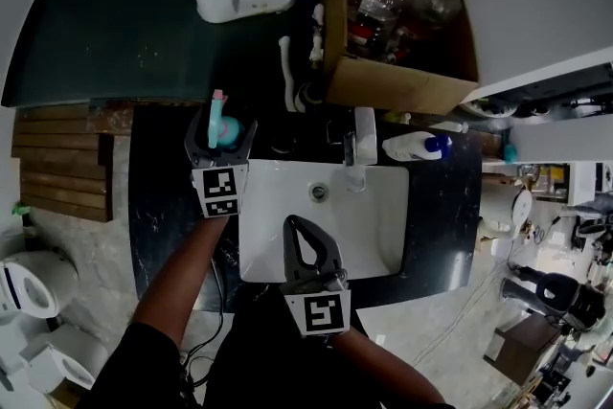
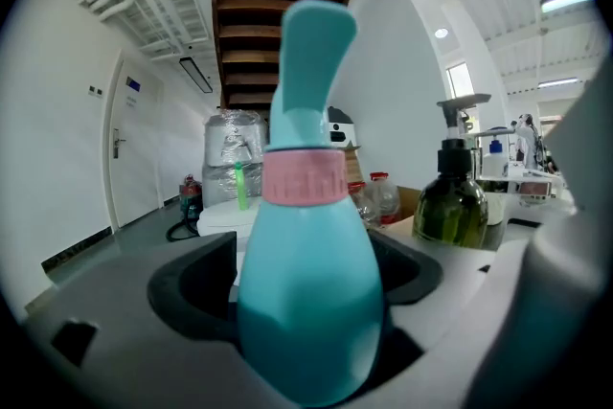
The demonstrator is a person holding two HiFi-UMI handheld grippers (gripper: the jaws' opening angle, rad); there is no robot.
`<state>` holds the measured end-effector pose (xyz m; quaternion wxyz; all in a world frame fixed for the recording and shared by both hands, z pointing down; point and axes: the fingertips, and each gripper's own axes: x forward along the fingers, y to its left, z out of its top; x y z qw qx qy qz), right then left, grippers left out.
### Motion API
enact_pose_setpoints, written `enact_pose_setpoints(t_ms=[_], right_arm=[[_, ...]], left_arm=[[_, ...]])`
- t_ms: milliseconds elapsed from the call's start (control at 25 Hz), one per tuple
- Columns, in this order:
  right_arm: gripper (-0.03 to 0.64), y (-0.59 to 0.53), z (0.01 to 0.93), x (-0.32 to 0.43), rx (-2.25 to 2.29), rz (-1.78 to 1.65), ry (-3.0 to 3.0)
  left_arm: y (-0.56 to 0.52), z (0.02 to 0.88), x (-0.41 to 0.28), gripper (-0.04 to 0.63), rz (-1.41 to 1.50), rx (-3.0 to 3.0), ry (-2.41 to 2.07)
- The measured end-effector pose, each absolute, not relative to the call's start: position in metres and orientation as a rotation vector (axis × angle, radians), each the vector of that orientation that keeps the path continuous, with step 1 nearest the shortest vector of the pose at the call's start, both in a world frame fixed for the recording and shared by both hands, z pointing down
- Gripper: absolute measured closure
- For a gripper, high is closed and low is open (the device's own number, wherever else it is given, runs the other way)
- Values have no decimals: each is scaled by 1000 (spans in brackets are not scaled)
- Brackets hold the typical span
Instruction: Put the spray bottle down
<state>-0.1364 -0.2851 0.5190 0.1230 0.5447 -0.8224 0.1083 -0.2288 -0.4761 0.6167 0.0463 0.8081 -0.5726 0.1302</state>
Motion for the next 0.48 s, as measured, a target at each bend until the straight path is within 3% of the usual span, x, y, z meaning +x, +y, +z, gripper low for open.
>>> enact_pose_setpoints(t_ms=[480], right_arm=[[601,-274,505,-129,1635,326,-2411]], left_arm=[[-442,609,-247,170,358,2410,-1767]])
